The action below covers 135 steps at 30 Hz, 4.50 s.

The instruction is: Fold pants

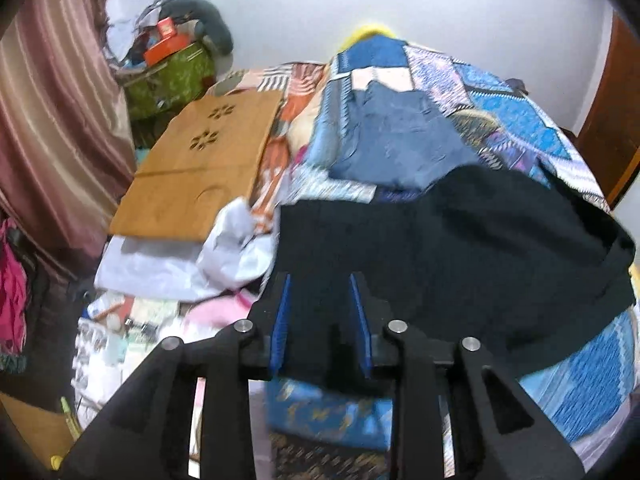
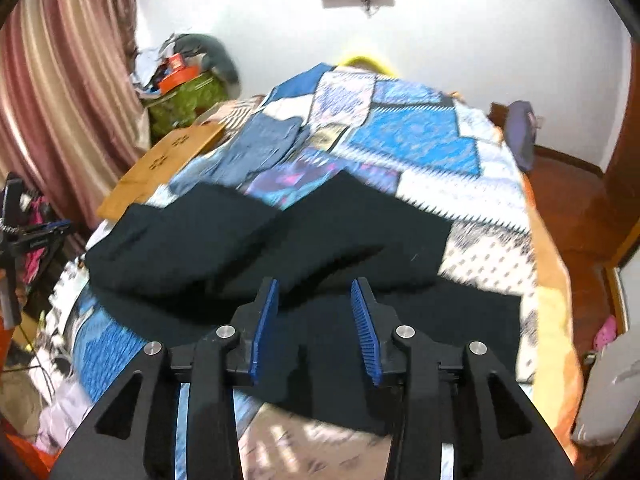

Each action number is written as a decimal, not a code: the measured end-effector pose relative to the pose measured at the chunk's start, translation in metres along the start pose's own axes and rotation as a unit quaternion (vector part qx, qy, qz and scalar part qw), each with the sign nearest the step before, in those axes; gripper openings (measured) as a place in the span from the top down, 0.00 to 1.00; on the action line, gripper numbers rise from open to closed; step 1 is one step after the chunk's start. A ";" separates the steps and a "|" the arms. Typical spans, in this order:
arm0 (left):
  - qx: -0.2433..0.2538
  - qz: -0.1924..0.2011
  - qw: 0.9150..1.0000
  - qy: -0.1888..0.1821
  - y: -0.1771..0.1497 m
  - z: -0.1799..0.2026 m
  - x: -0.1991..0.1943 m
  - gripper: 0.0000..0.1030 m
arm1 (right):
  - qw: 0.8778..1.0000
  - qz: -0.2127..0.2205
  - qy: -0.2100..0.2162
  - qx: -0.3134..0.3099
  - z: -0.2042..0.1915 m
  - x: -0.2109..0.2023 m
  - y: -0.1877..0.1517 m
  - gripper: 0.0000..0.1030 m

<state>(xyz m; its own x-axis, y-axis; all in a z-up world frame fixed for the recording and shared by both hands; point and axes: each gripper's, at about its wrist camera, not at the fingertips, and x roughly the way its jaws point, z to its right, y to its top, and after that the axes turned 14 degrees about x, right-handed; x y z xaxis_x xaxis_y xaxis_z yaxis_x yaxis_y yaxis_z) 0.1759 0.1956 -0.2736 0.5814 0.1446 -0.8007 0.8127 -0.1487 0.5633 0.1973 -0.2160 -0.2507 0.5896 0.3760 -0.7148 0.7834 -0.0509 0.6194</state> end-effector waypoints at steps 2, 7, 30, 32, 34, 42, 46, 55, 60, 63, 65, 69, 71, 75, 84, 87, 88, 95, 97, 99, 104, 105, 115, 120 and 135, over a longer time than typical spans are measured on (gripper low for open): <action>0.003 0.001 1.000 -0.007 0.016 0.008 0.006 0.68 | 1.000 0.004 -0.006 0.000 0.000 0.006 0.014 0.65; 0.007 0.013 1.000 -0.013 0.053 0.029 0.024 0.48 | 1.000 0.000 -0.006 -0.001 0.006 0.035 0.049 0.51; 0.067 -0.041 0.995 -0.058 0.107 0.091 0.135 0.29 | 0.990 -0.137 0.004 0.037 0.021 0.231 0.117 0.74; 0.067 -0.042 0.995 -0.060 0.107 0.094 0.135 0.29 | 0.990 -0.137 0.005 0.035 0.021 0.226 0.118 0.86; 0.065 -0.042 0.995 -0.064 0.106 0.095 0.131 0.29 | 0.990 -0.138 0.005 0.035 0.022 0.223 0.119 0.91; 0.086 -0.022 0.994 -0.060 0.105 0.111 0.089 0.29 | 0.995 -0.077 0.029 0.064 0.039 0.149 0.126 0.93; 0.098 -0.007 0.993 -0.064 0.104 0.123 0.065 0.24 | 0.997 -0.030 0.025 0.069 0.050 0.092 0.131 0.93; 0.136 0.016 0.987 -0.084 0.098 0.170 0.026 0.16 | 0.995 0.036 0.005 0.093 0.087 -0.003 0.107 0.93; 0.173 0.009 0.979 -0.105 0.086 0.202 0.020 0.16 | 0.993 0.042 -0.011 0.111 0.114 -0.033 0.069 0.93; 0.194 -0.003 0.975 -0.106 0.074 0.219 0.022 0.16 | 0.992 0.031 -0.025 0.124 0.129 -0.040 0.041 0.93; 0.201 -0.010 0.974 -0.108 0.067 0.226 0.025 0.16 | 0.990 0.020 -0.026 0.134 0.138 -0.042 0.018 0.93; 0.192 -0.027 0.974 -0.118 0.058 0.230 0.031 0.16 | 0.986 -0.022 -0.039 0.158 0.151 -0.034 -0.025 0.89; 0.181 -0.033 0.975 -0.124 0.058 0.228 0.033 0.16 | 0.984 -0.039 -0.044 0.170 0.159 -0.031 -0.039 0.89; 0.163 -0.017 0.979 -0.121 0.064 0.217 0.021 0.16 | 0.979 -0.037 -0.057 0.191 0.174 -0.035 -0.048 0.78; 0.095 0.007 0.994 -0.058 0.087 0.157 0.012 0.16 | 0.981 -0.013 -0.062 0.183 0.185 -0.002 -0.019 0.77; 0.075 -0.004 0.996 -0.039 0.084 0.135 0.022 0.16 | 0.979 -0.039 -0.066 0.190 0.194 0.026 -0.019 0.77; 0.068 -0.009 0.997 -0.034 0.082 0.128 0.026 0.16 | 0.977 -0.046 -0.068 0.195 0.197 0.032 -0.020 0.77; 0.017 -0.072 0.997 -0.020 0.055 0.087 0.069 0.16 | 0.977 -0.057 -0.084 0.186 0.204 0.055 -0.022 0.68; 0.005 -0.089 0.996 -0.029 0.045 0.084 0.081 0.16 | 0.979 -0.049 -0.103 0.172 0.202 0.057 -0.021 0.59; -0.009 -0.109 0.993 -0.046 0.036 0.085 0.093 0.16 | 0.981 -0.046 -0.105 0.158 0.200 0.059 -0.022 0.58; -0.035 -0.110 0.992 -0.055 0.029 0.087 0.102 0.13 | 0.983 -0.033 -0.114 0.137 0.195 0.059 -0.024 0.67; -0.042 -0.111 0.991 -0.059 0.028 0.086 0.102 0.13 | 0.983 -0.031 -0.121 0.133 0.193 0.060 -0.024 0.67; -0.027 -0.106 0.993 -0.044 0.028 0.093 0.094 0.13 | 0.984 -0.025 -0.137 0.114 0.184 0.056 -0.028 0.73; -0.008 -0.091 0.995 -0.045 0.031 0.100 0.076 0.14 | 0.982 -0.013 -0.152 0.109 0.180 0.059 -0.028 0.75; 0.095 -0.052 0.987 -0.120 0.045 0.179 0.044 0.13 | 0.981 -0.010 -0.145 0.127 0.181 0.063 -0.029 0.75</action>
<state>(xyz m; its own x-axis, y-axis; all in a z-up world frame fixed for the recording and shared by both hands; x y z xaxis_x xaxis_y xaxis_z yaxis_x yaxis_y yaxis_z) 0.2310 0.0205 -0.3199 0.4501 -0.0642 -0.8907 0.8327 -0.3301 0.4446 0.2471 -0.3583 -0.3728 0.5765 0.1022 -0.8107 0.7972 -0.2883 0.5305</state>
